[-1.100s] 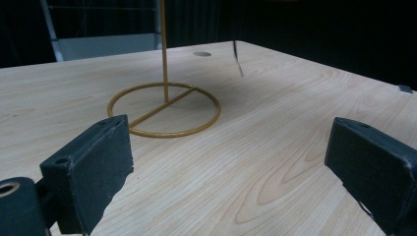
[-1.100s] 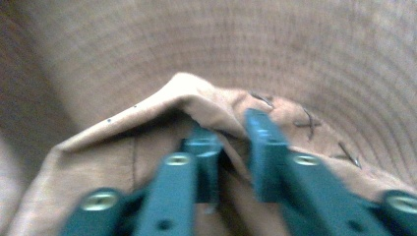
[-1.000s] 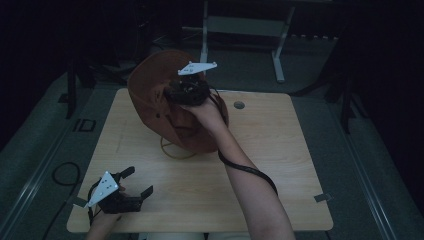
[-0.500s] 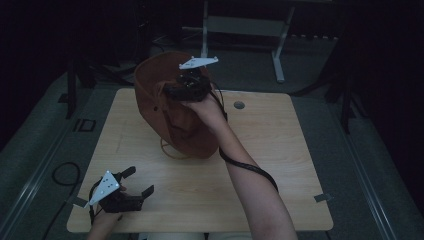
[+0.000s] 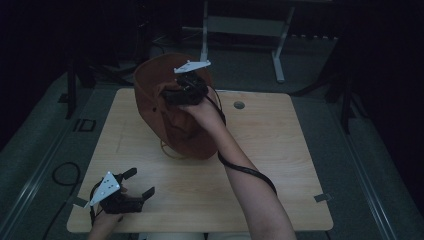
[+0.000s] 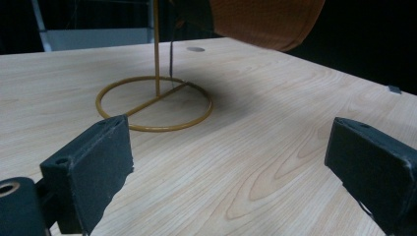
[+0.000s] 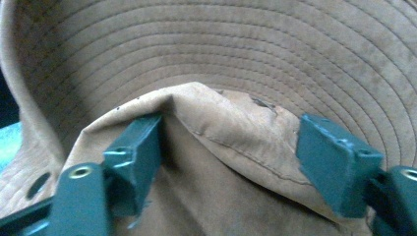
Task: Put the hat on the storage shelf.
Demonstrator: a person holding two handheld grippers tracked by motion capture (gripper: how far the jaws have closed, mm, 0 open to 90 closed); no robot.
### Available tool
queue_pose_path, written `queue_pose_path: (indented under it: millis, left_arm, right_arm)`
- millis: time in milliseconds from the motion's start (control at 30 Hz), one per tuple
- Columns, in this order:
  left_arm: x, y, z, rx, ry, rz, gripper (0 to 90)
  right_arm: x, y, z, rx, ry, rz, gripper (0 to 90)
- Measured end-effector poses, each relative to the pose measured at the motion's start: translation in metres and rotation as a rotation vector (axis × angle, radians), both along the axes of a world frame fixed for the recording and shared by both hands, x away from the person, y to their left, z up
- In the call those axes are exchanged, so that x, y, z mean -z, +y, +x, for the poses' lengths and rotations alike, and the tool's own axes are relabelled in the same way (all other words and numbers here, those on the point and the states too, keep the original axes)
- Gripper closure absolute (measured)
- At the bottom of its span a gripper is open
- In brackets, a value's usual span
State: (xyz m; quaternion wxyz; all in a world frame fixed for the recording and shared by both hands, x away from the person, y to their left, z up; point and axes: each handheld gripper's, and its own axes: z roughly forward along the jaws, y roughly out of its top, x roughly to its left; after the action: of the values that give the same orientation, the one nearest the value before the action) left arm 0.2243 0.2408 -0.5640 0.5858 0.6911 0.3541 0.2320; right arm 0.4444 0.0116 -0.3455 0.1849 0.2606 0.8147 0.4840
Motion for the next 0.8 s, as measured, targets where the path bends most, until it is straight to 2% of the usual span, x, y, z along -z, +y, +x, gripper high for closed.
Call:
queue_pose_path:
  millis: [67, 133, 333, 367, 567, 667, 800]
  left_arm:
    - [0.0, 0.001, 0.0, -0.002, -0.001, -0.008, 4.7]
    - [0.0, 0.001, 0.0, -0.007, 0.002, -0.008, 4.7]
    - [0.001, 0.0, 0.001, -0.006, 0.001, -0.006, 4.7]
    - [0.001, -0.001, 0.001, -0.006, 0.002, -0.007, 4.7]
    - [0.002, -0.001, 0.002, -0.008, 0.009, -0.009, 4.7]
    - [0.002, -0.002, 0.002, -0.007, 0.007, -0.009, 4.7]
    - [0.003, -0.002, 0.002, -0.007, 0.01, -0.007, 4.7]
  right_arm:
    - [-0.003, -0.007, -0.002, -0.014, 0.006, 0.023, 17.9]
    - [-0.006, -0.016, -0.002, -0.026, 0.034, 0.065, 16.0]
    - [-0.006, -0.034, -0.007, -0.042, 0.042, 0.127, 11.9]
    - [-0.005, -0.037, -0.009, -0.055, 0.04, 0.128, 11.4]
    - [0.003, -0.053, -0.015, -0.048, 0.044, 0.153, 11.5]
    - [0.006, -0.059, -0.017, -0.043, 0.027, 0.132, 12.9]
    - [0.009, -0.069, -0.023, -0.055, 0.003, 0.143, 12.9]
